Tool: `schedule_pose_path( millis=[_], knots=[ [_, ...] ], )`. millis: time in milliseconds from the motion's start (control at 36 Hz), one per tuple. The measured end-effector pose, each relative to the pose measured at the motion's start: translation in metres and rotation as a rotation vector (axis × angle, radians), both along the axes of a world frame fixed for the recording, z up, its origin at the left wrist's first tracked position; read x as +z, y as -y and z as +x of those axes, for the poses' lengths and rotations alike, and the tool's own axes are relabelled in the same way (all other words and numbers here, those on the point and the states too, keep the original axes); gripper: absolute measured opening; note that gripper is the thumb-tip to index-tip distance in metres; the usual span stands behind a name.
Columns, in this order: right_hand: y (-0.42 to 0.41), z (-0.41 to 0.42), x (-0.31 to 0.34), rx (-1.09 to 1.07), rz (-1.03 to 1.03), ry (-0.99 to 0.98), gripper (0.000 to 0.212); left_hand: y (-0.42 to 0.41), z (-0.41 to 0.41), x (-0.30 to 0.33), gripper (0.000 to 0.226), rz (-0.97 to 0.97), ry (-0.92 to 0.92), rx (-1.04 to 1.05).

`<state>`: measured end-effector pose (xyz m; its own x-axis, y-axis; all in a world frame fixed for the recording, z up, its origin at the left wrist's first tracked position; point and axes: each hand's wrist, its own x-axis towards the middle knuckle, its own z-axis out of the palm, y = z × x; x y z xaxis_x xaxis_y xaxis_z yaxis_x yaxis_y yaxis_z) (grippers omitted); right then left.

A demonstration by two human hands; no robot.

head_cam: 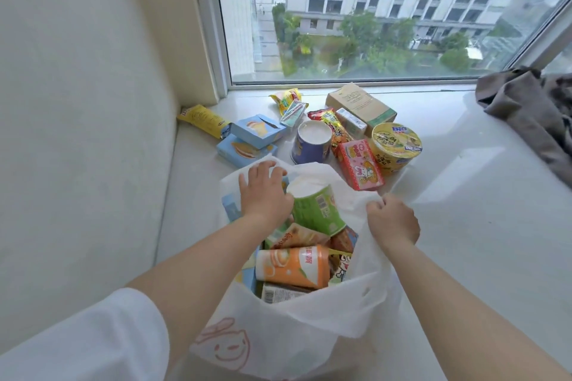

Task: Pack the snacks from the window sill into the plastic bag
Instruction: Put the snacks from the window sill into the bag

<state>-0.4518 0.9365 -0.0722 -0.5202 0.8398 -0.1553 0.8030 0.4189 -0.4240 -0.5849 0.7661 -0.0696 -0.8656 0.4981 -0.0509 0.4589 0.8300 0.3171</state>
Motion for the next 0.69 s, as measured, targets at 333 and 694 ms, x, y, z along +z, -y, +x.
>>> schedule_pose_path(
  millis=[333, 694],
  knots=[
    [-0.02, -0.062, 0.003, 0.278, -0.154, -0.004, 0.023, -0.042, -0.043, -0.001, 0.046, -0.051, 0.031, 0.042],
    [-0.075, -0.189, -0.029, 0.401, -0.119, 0.097, 0.023, -0.078, -0.151, -0.029, 0.044, -0.16, 0.092, 0.129]
  ],
)
